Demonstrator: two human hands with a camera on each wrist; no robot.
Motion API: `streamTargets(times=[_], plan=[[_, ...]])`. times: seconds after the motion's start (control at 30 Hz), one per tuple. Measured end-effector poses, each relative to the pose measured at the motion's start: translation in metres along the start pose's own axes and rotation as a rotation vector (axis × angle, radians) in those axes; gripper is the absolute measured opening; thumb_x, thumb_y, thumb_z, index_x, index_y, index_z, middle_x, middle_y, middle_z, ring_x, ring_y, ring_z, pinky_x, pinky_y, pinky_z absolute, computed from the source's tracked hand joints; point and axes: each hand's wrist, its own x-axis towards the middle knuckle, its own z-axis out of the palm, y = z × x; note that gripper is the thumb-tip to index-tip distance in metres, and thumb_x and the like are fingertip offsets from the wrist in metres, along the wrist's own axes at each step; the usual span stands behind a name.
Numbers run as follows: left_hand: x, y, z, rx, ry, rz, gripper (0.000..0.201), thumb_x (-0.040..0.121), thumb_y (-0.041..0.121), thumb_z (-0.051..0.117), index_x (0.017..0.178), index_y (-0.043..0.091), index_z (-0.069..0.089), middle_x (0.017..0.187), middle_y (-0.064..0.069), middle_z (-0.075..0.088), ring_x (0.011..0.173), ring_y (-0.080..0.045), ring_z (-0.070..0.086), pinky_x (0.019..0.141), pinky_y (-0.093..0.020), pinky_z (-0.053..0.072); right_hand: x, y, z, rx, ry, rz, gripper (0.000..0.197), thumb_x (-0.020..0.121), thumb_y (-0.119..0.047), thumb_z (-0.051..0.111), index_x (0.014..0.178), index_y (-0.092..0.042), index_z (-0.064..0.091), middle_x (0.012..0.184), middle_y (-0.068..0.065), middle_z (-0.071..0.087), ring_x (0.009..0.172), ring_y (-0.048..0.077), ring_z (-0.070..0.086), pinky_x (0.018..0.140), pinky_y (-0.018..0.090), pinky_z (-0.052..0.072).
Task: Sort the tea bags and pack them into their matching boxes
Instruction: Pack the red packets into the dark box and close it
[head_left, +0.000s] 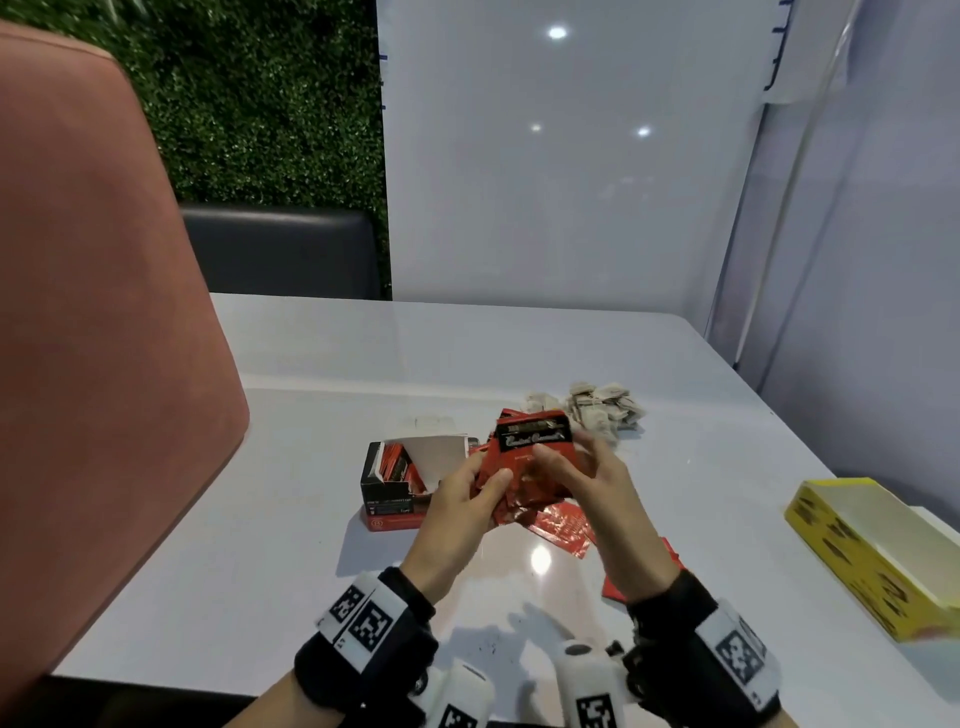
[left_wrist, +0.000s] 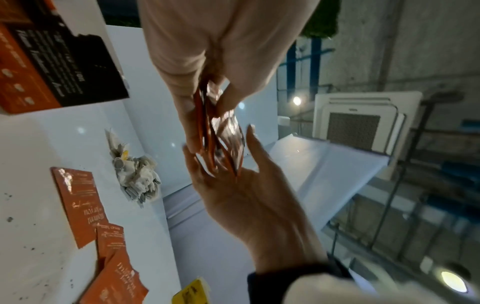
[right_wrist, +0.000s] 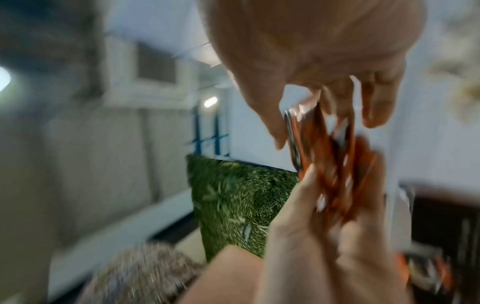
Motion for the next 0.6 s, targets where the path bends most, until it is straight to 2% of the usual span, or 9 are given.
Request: streamTargets(times=[0.07,0.13,0.23,0.27,0.33,0.4,0.43,0.5,0.6], plan=[[-0.001,0.000,0.005,0.046,-0.053,-0.004,0.021,0.096,0.017,0.049,0.114,0.018,0.060,0.107,-0.009,0.068,0.096,-0.022,0.067,0.083,-0.031,0.055,0.000,0.003,0.004,0.134,0.046,-0.002,0.030,0.084,-0.019,0.066,0.112,-0.010,0.062,0.101,0.016,0.071,0.089,0.029,0.070,0.080,0.046,0.057],[-0.004,0.000,0.006,0.060,-0.090,-0.014,0.020,0.096,0.018,0.049,0.113,0.020,0.059,0.111,-0.008,0.067,0.099,-0.019,0.067,0.086,-0.032,0.055,0.000,0.004,0.005,0.155,0.126,-0.060,0.022,0.086,-0.017,0.063,0.107,-0.010,0.064,0.094,0.013,0.073,0.084,0.026,0.071,0.075,0.040,0.059],[-0.005,0.002,-0.003,0.074,-0.059,0.019,0.024,0.097,0.010,0.046,0.118,0.018,0.053,0.115,-0.005,0.061,0.097,-0.013,0.065,0.077,-0.024,0.055,0.003,0.003,-0.005,0.209,0.098,-0.033,0.019,0.088,-0.018,0.060,0.105,-0.012,0.064,0.096,0.013,0.072,0.085,0.025,0.070,0.074,0.037,0.058],[-0.004,0.002,-0.007,0.080,-0.044,0.042,0.033,0.097,0.009,0.045,0.126,0.023,0.047,0.117,0.001,0.059,0.099,-0.010,0.064,0.076,-0.022,0.055,0.003,0.003,-0.009,0.215,0.057,-0.002,0.022,0.088,-0.018,0.059,0.108,-0.011,0.063,0.099,0.014,0.071,0.086,0.027,0.070,0.075,0.039,0.058],[-0.002,0.000,-0.012,0.127,-0.050,0.063,0.059,0.097,0.012,0.045,0.144,0.036,0.020,0.121,0.011,0.056,0.107,-0.003,0.060,0.086,-0.022,0.052,0.003,0.005,-0.014,0.193,-0.032,0.049,0.027,0.088,-0.017,0.058,0.115,-0.009,0.060,0.102,0.014,0.071,0.090,0.029,0.070,0.076,0.039,0.058],[-0.002,-0.002,-0.010,0.202,-0.065,0.063,0.069,0.097,0.016,0.045,0.146,0.039,0.003,0.111,0.017,0.060,0.102,0.007,0.060,0.087,-0.015,0.048,0.003,0.010,-0.011,0.185,-0.065,0.067,0.030,0.089,-0.014,0.057,0.119,-0.010,0.056,0.106,0.014,0.070,0.093,0.030,0.069,0.080,0.041,0.058],[-0.002,-0.003,-0.007,0.210,-0.055,0.061,0.065,0.097,0.016,0.046,0.146,0.034,0.008,0.104,0.019,0.062,0.095,0.009,0.062,0.085,-0.014,0.049,0.003,0.013,-0.008,0.184,-0.062,0.067,0.030,0.090,-0.013,0.057,0.119,-0.010,0.055,0.107,0.015,0.070,0.096,0.031,0.068,0.083,0.044,0.056],[-0.002,-0.008,-0.002,0.175,-0.007,0.058,0.043,0.097,0.018,0.046,0.138,0.023,0.031,0.100,0.010,0.067,0.090,-0.001,0.067,0.081,-0.023,0.053,0.002,0.017,-0.001,0.158,-0.044,0.065,0.028,0.090,-0.014,0.058,0.118,-0.010,0.055,0.108,0.016,0.068,0.098,0.034,0.067,0.086,0.050,0.054],[-0.006,-0.009,0.002,0.075,-0.016,0.005,0.025,0.096,0.028,0.045,0.120,0.020,0.047,0.108,-0.006,0.067,0.090,-0.019,0.070,0.076,-0.036,0.057,-0.001,0.021,0.006,0.085,-0.068,0.057,0.024,0.091,-0.017,0.057,0.114,-0.011,0.056,0.106,0.016,0.068,0.092,0.033,0.068,0.072,0.045,0.058]])
